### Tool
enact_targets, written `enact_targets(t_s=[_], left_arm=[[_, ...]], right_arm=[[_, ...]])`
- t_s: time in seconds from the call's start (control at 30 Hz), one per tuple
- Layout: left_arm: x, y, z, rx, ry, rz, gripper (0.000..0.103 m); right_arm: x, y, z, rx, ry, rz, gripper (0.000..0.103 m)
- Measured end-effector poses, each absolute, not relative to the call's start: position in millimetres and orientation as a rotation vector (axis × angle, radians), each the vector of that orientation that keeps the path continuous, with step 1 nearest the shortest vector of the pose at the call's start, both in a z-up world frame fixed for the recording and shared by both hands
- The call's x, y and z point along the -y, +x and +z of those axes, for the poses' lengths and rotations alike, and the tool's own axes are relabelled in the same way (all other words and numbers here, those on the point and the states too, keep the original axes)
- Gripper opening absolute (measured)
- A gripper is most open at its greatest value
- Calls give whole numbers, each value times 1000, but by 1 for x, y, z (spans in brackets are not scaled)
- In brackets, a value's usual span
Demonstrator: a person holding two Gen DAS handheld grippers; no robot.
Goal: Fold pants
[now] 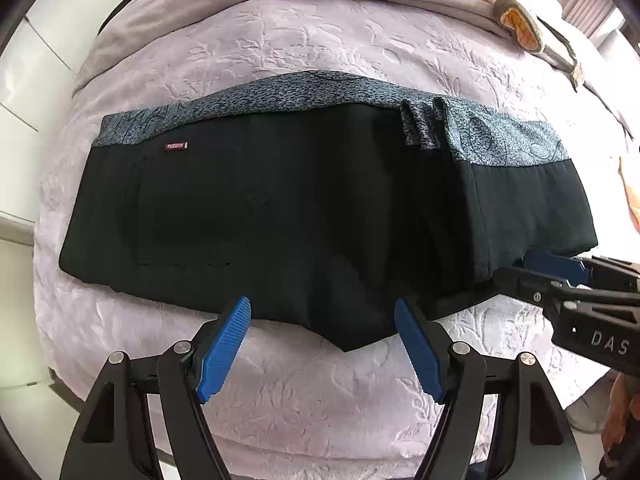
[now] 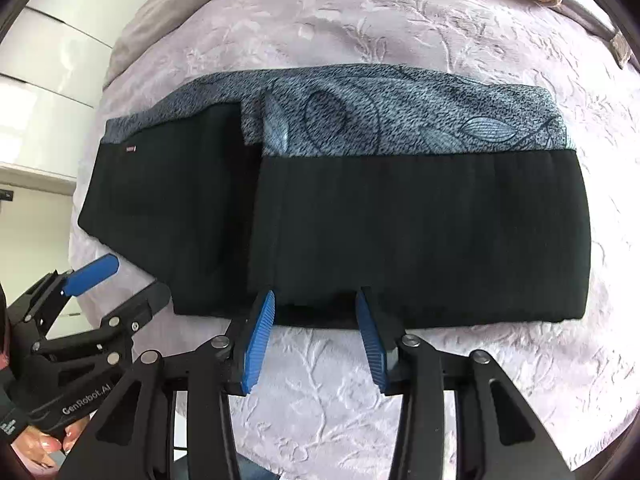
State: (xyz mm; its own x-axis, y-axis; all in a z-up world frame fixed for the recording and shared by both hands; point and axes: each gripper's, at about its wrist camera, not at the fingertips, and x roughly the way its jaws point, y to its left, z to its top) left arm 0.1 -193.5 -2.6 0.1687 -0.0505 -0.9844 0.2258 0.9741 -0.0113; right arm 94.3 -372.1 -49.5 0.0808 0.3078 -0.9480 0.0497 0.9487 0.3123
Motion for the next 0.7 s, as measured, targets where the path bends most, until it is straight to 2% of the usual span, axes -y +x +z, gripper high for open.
enact_targets(t_s=[0.4, 0.43, 0.47, 0.53, 0.63, 0.7], left_arm=[[142, -4, -7, -1412, 73, -138, 76], [137, -4, -8, -1411, 62, -133, 84], [130, -3, -8, -1408, 43, -124, 99], [119, -3, -6, -1384, 11, -111, 102], [106, -2, -7, -1386, -16, -101, 102], [96, 0, -9, -1394, -32, -87, 102]], right_arm=[[336, 79, -45, -1530, 253, 197, 50], [332, 79, -44, -1531, 247, 203, 50], [328, 79, -42, -1532, 242, 211, 51], [318, 80, -39, -1532, 223, 224, 52], [304, 82, -32, -1521, 188, 245, 67], [292, 85, -28, -1513, 160, 264, 70]])
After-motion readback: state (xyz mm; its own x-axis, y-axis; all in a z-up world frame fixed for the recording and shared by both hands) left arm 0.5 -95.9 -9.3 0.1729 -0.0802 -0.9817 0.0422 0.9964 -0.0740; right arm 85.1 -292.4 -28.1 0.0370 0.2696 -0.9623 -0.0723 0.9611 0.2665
